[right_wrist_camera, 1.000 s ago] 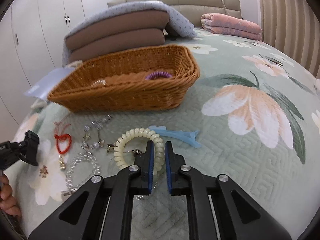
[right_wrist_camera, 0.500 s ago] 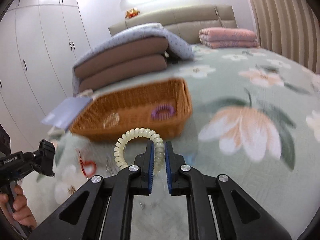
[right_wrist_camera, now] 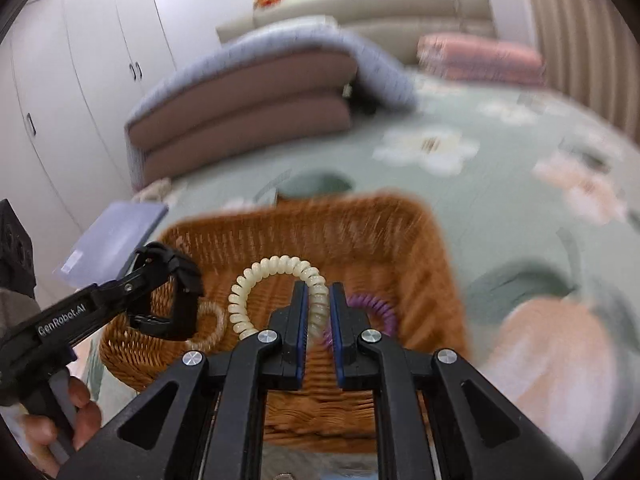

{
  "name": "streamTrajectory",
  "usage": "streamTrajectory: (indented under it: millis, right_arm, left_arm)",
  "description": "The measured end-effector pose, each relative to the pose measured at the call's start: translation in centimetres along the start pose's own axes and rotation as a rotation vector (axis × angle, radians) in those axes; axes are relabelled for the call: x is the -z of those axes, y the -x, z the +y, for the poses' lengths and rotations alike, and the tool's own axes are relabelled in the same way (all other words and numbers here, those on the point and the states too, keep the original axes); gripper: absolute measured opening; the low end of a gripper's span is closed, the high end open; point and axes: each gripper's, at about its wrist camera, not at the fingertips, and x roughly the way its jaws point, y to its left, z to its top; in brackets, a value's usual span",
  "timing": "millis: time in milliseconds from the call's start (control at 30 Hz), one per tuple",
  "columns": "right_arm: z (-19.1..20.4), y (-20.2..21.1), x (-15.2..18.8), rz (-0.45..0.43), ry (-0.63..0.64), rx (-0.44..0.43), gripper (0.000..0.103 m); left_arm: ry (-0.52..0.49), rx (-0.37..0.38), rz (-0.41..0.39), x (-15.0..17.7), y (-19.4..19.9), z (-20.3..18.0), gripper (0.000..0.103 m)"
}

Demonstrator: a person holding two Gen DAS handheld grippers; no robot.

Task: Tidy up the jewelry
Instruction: 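Carry the hair tie and watch into the basket and release both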

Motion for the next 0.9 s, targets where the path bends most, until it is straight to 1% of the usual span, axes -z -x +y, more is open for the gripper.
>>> streamTrajectory:
  millis: [33, 67, 100, 167, 200, 267, 367, 433, 533, 600, 633, 700, 767, 800, 833, 900]
  right_arm:
    - [-0.3, -0.6, 0.3, 0.022, -0.018, -0.021, 0.012]
    - [-0.4, -1.2, 0.5, 0.042, -0.024, -0.029, 0.012]
    - [-0.4, -1.4, 0.6, 0.045, -0.015, -0.017, 0.012]
    - [0.0, -1.4, 0.7, 0.028, 0.032, 0.043, 0.012]
    - [0.2, -1.4, 0.8, 0.021, 0.043, 0.06, 0.012]
    - [0.4, -1.5, 1.0, 0.02, 0.056, 0.073, 0.012]
    - [0.8, -1.8, 1.4, 0.02, 0.086, 0.11, 0.013]
    - [1.0, -2.0, 1.4, 0.022, 0.095, 0.107, 0.013]
    - [0.9, -2.2, 1.5, 0.028, 0.091, 0.077, 0.013]
    - [0.6, -2.0, 1.5, 0.03, 0.079, 0.053, 0.014]
    - [0.6, -1.8, 1.5, 0.024, 0.076, 0.053, 0.014]
    - [0.1, -1.0, 1.4, -0.012, 0.067, 0.067, 0.014]
    - [-0.1, 0.2, 1.3, -0.05, 0.054, 0.063, 0.014]
    - [-0.4, 1.2, 1.3, -0.079, 0.042, 0.059, 0.014]
    - [-0.5, 2.0, 1.4, -0.099, 0.037, 0.056, 0.014]
    - [-0.4, 3.7, 1.6, -0.124, 0.027, 0.061, 0.014]
  left_arm:
    - [-0.021, -0.028, 0.006, 0.3, -0.4, 0.1, 0.01]
    - [-0.018, -0.05, 0.021, 0.4, -0.9, 0.3, 0.01]
    - [-0.01, -0.051, 0.028, 0.4, -1.3, 0.6, 0.01]
    - [-0.027, -0.052, 0.024, 0.5, -1.3, 0.3, 0.01]
    - [-0.03, -0.051, 0.024, 0.6, -1.2, 0.2, 0.01]
    - [-0.031, -0.054, 0.028, 0.7, -1.4, 0.0, 0.011]
    - [-0.053, -0.09, 0.026, 0.9, -1.6, -0.4, 0.011]
    - [-0.051, -0.082, 0.025, 0.8, -1.5, -0.3, 0.012]
    - [-0.044, -0.052, 0.035, 0.9, -1.3, -0.4, 0.016]
    - [-0.052, -0.048, 0.044, 0.9, -1.3, -0.5, 0.025]
    - [-0.056, -0.047, 0.044, 0.9, -1.2, -0.6, 0.027]
    - [-0.061, -0.041, 0.032, 1.0, -0.7, -0.8, 0.027]
    - [-0.075, -0.03, 0.03, 1.0, 0.1, -1.2, 0.03]
    - [-0.08, -0.021, 0.02, 1.0, 0.5, -1.3, 0.037]
    - [-0.081, -0.002, 0.01, 0.9, 1.1, -1.4, 0.052]
    - [-0.08, 0.028, 0.021, 0.7, 1.5, -1.4, 0.069]
